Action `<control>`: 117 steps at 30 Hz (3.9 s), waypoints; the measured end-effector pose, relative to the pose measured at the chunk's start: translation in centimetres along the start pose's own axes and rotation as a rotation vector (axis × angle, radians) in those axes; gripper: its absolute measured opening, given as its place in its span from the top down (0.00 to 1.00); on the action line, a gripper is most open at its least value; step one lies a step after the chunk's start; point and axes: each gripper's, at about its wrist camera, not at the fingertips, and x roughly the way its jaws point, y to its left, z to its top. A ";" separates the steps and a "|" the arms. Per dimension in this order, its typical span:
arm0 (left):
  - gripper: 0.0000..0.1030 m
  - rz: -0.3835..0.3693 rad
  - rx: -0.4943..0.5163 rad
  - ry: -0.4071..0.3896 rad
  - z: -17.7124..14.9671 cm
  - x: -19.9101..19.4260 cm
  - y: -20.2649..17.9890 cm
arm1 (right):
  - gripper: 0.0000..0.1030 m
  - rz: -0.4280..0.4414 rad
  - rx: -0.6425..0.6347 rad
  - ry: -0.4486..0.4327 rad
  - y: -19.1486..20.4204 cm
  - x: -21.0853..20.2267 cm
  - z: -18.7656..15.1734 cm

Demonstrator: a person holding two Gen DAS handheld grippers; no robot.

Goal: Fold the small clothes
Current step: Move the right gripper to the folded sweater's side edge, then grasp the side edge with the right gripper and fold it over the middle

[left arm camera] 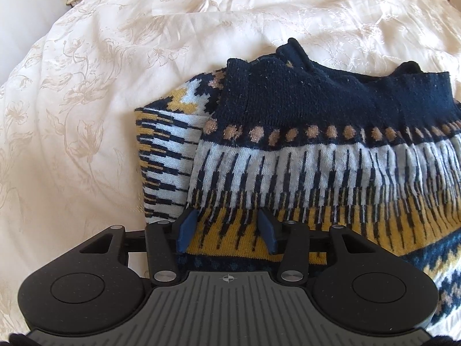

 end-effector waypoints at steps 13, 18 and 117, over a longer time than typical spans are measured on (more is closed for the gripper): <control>0.56 -0.113 -0.099 -0.040 -0.1 -6.1 -3.1 | 0.12 0.152 0.130 -0.045 -8.0 -3.2 -1.5; 0.56 -0.136 -0.063 -0.024 -0.3 -5.8 -6.7 | 0.11 0.198 0.174 -0.008 -10.9 -2.8 -2.1; 0.48 -0.110 -0.308 0.114 -10.1 -8.3 13.6 | 0.69 0.504 -0.027 0.053 18.3 -2.5 6.1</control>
